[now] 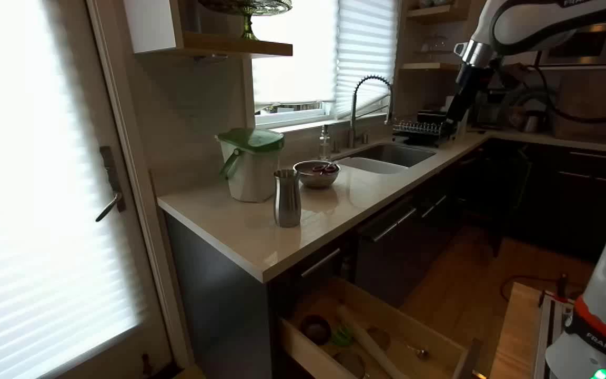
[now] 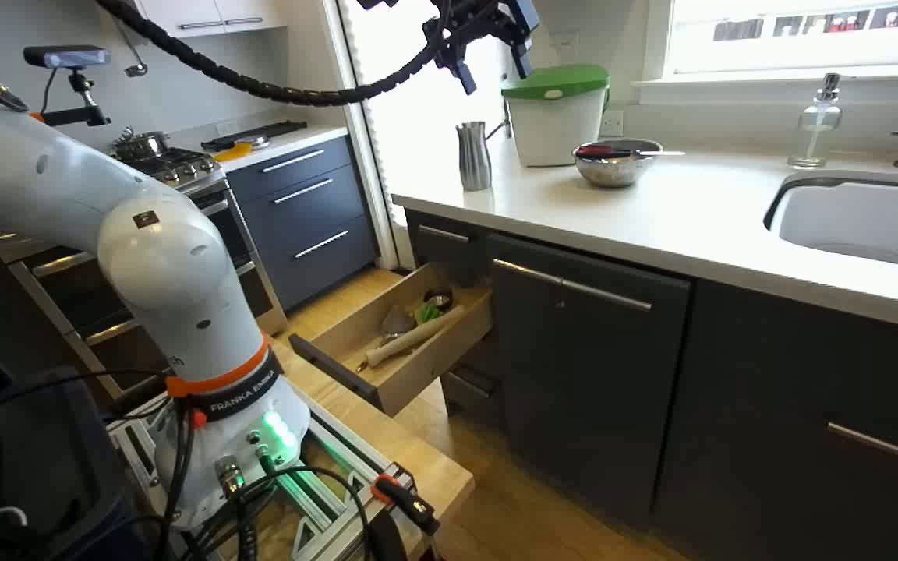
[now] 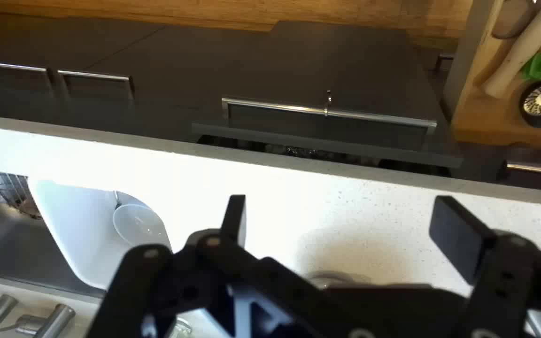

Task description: Move the pestle from the drawer to the countertop

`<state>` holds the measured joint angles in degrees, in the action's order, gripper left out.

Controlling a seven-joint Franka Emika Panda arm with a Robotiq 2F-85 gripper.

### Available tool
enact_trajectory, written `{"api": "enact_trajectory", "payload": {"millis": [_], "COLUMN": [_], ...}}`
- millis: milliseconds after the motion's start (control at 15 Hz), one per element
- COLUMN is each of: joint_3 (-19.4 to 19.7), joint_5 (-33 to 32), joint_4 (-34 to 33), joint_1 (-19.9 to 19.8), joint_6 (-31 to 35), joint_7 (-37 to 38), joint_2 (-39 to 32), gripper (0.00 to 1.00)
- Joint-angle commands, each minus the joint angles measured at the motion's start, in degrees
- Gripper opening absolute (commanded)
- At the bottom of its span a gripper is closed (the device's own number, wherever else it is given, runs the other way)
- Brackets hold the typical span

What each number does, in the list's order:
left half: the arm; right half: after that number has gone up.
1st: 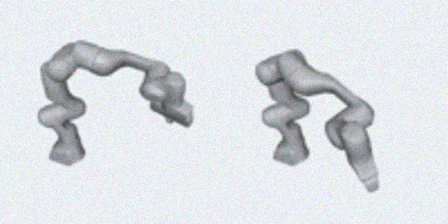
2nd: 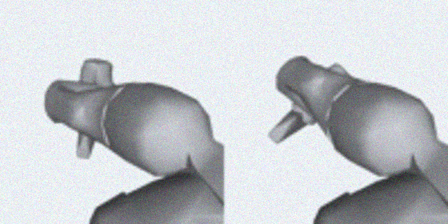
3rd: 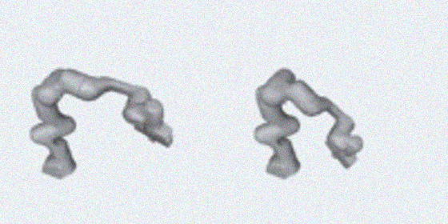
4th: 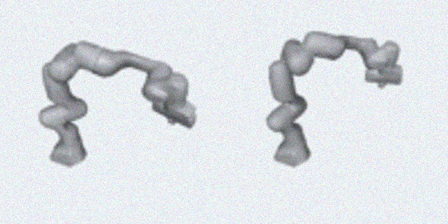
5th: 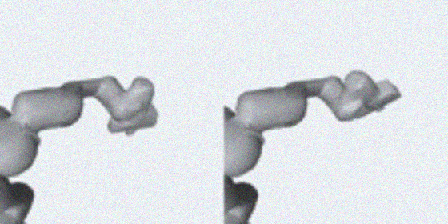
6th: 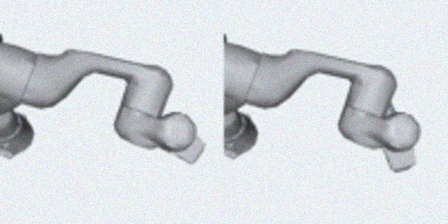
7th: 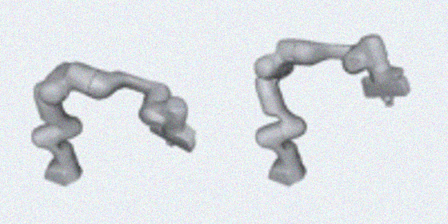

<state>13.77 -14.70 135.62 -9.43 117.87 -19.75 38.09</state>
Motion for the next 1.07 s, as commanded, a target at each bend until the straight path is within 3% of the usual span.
{"api": "enact_trajectory", "payload": {"millis": [0, 267, 333, 467, 600, 800, 867, 1000], "joint_3": [0.13, 0.13, -2.36, -6.25, -10.44, -13.45, -12.28, -12.14], "joint_5": [-0.09, -0.09, -4.56, -9.14, -11.02, -6.92, -2.66, 1.92], "joint_4": [-0.13, -0.15, -0.27, 4.26, 10.58, 16.76, 19.15, 22.27], "joint_1": [0.20, 0.20, -3.18, -5.02, -5.34, -0.63, 2.36, 4.66], "joint_6": [-0.15, -0.15, 1.21, 1.12, -3.58, -10.43, -9.93, -8.61], "joint_7": [0.09, 0.09, 5.25, 12.08, 18.45, 21.12, 19.34, 19.96], "joint_2": [-0.01, -0.01, -1.32, -0.29, 3.01, 2.85, 3.15, -0.57], "gripper": [1.00, 1.00, 1.00, 1.00, 1.00, 1.00, 1.00, 1.00]}}
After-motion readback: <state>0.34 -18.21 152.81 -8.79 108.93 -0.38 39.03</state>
